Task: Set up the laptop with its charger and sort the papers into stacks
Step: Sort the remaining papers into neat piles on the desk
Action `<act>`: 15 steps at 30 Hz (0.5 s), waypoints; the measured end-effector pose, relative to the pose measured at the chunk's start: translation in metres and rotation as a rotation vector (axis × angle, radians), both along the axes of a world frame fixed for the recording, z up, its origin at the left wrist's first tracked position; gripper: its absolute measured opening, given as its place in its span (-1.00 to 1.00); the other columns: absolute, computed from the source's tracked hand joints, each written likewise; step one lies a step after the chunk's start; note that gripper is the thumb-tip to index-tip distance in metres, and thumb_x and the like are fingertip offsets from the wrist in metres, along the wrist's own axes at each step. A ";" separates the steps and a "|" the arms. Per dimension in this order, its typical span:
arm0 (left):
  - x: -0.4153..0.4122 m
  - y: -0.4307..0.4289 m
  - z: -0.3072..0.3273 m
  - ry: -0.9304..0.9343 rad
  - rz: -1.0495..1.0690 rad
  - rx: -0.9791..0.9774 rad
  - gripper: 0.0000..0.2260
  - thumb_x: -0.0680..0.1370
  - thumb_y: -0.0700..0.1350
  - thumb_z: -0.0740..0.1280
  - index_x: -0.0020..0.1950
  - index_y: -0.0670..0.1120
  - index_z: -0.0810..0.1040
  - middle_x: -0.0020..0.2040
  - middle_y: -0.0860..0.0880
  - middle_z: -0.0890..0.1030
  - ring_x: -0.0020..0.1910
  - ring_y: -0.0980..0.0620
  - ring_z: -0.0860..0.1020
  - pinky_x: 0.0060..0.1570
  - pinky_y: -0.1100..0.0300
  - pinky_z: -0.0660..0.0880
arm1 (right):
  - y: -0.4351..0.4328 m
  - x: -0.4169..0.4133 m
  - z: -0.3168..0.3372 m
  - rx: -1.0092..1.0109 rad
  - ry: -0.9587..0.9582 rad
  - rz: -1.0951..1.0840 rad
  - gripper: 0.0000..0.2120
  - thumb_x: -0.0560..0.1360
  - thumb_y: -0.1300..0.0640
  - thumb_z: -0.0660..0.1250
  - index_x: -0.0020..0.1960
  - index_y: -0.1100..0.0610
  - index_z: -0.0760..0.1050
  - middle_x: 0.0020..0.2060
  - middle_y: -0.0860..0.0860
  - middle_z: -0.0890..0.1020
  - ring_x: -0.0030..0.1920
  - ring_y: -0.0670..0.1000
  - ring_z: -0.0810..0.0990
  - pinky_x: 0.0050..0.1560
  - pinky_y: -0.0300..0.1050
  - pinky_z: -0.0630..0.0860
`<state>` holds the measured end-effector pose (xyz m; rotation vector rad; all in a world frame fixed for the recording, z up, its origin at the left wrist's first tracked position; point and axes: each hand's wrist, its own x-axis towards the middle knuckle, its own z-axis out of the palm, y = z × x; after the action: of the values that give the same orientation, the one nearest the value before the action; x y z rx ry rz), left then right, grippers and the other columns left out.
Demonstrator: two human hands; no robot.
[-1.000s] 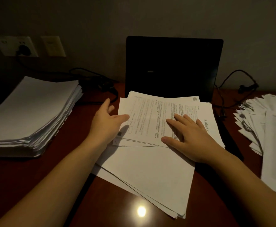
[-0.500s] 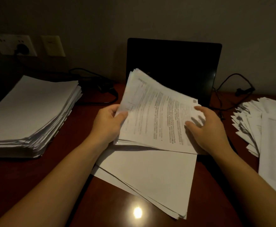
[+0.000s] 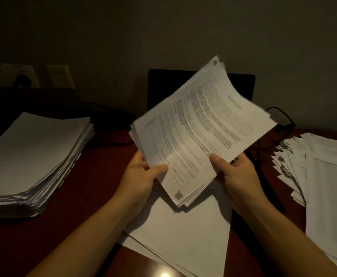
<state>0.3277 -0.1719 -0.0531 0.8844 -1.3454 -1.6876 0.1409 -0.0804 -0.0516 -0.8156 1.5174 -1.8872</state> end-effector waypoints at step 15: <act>0.023 -0.004 0.024 -0.050 0.063 -0.289 -0.81 0.63 -0.18 0.31 0.22 0.01 0.58 0.06 0.05 0.72 0.05 0.05 0.69 -0.07 0.08 0.67 | 0.016 0.003 0.029 -0.022 0.219 0.015 -0.72 0.55 0.18 0.37 0.24 0.02 0.46 0.02 -0.04 0.71 -0.03 -0.03 0.72 -0.15 -0.07 0.68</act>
<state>0.3508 -0.1759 -0.0294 0.7949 -1.5325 -1.3868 0.1443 -0.0642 -0.0223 -1.0704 1.6165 -1.8556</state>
